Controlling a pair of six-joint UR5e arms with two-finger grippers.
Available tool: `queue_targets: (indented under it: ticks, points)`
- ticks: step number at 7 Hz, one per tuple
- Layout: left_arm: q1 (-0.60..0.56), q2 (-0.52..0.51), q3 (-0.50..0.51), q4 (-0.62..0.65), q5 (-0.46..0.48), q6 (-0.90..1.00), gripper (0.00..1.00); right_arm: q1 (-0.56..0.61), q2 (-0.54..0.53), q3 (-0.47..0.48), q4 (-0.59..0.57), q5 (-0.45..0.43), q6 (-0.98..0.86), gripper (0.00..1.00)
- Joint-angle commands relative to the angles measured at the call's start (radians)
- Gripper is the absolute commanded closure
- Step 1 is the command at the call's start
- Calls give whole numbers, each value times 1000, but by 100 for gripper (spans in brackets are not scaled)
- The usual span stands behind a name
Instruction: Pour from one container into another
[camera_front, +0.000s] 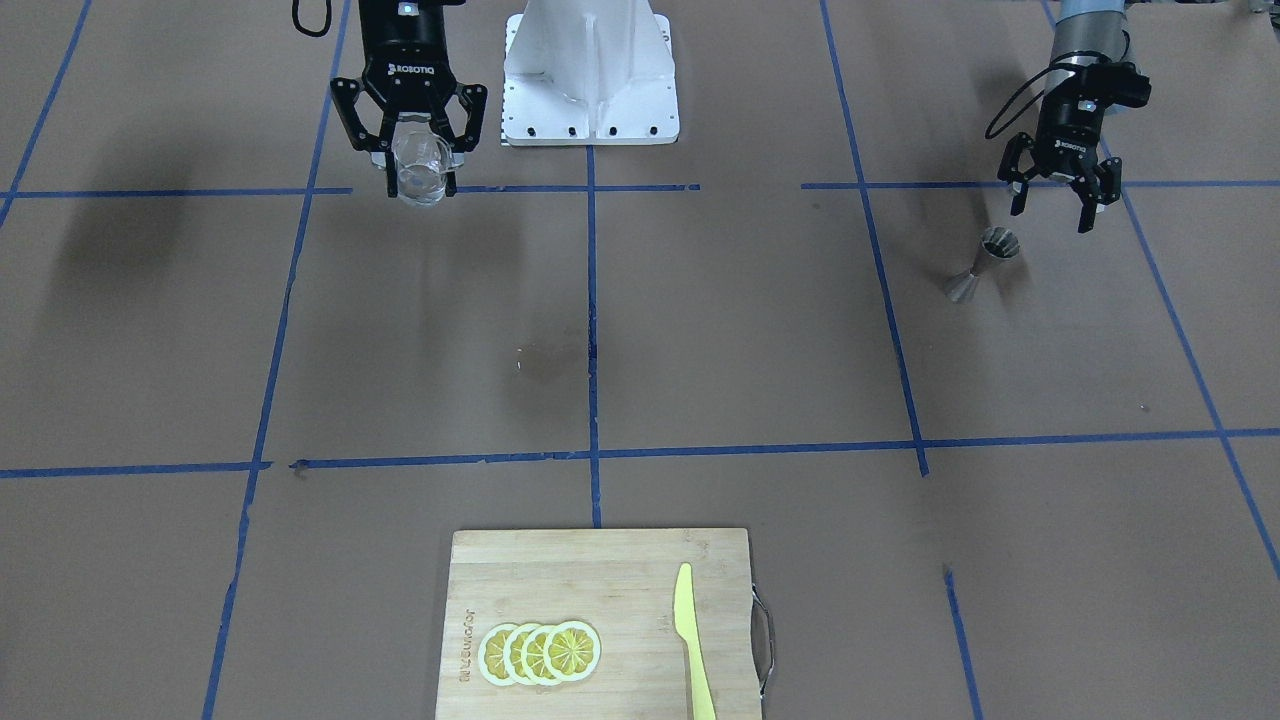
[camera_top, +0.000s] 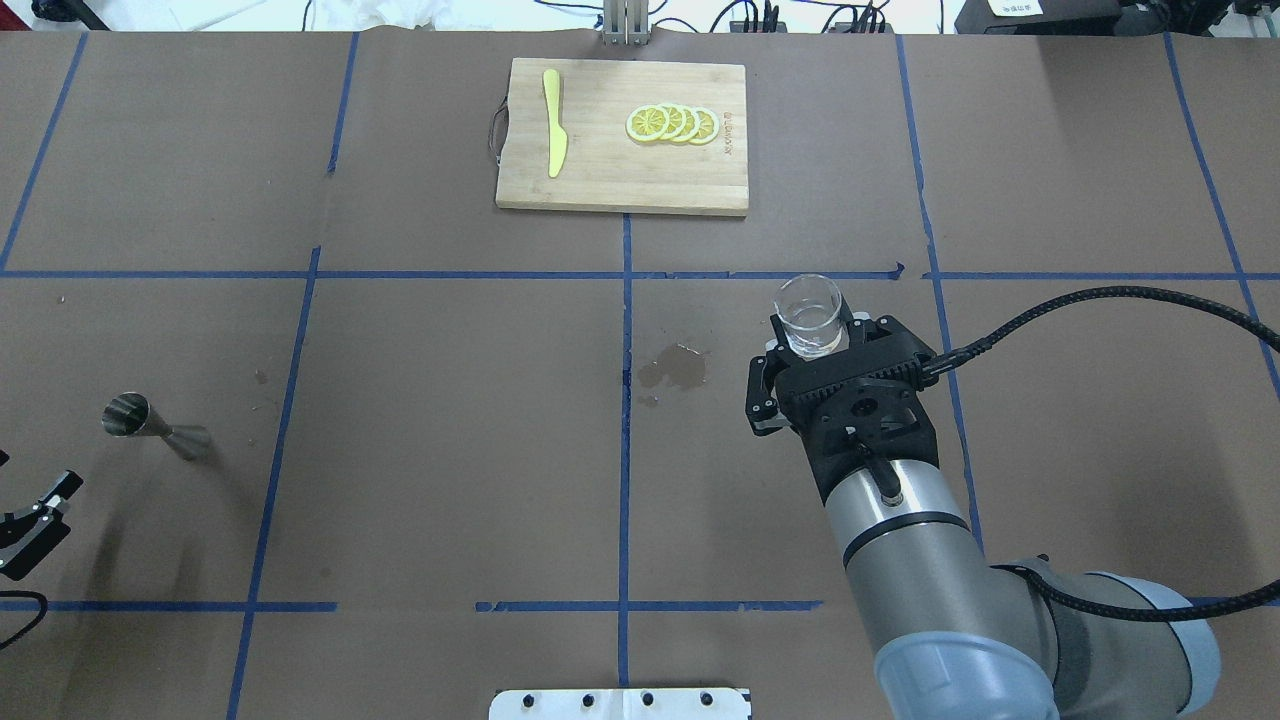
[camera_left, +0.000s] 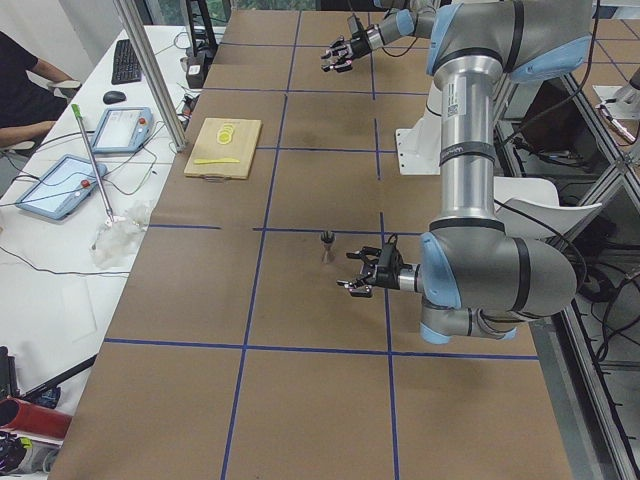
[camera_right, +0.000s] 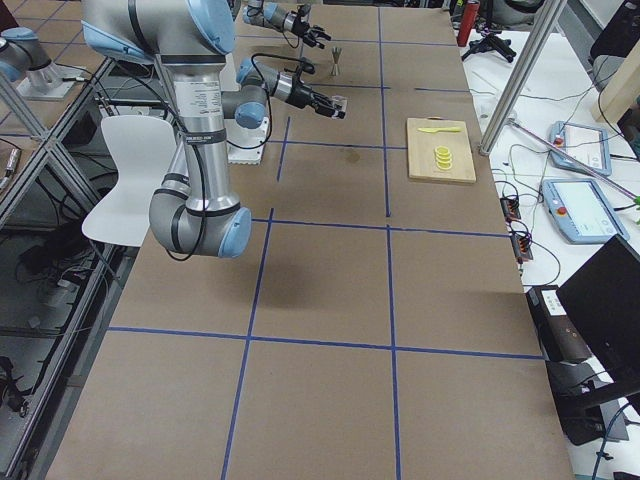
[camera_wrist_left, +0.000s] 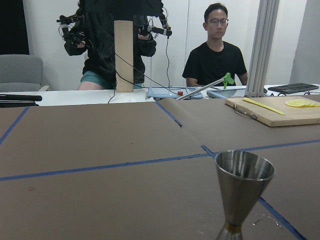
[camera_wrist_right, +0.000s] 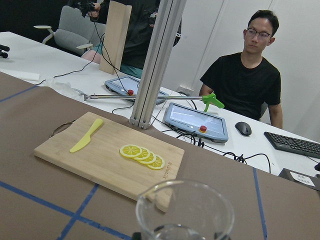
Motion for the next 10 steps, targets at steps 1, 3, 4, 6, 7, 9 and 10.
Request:
queue_targets:
  ticks: [1,3,4,6,7,9,10]
  points:
    - [-11,14,38,-72,1,-5,0,0,0,0,0,0,-1,100]
    - [-81,17,46,-84,-35,-31,0,0,0,0,0,0,-1,100]
    - [-125,22,46,-79,-59,-31,0,0,0,0,0,0,-1,100]
    - [-295,17,45,-47,-250,-22,0,0,0,-2,0,0,1,100]
    - [-390,0,40,8,-342,-21,0,0,0,-2,0,0,1,100]
    - [-588,-82,34,148,-535,-10,0,0,0,-6,0,2,1,100]
    - [-689,-154,34,202,-635,10,0,0,3,-6,0,5,1,100]
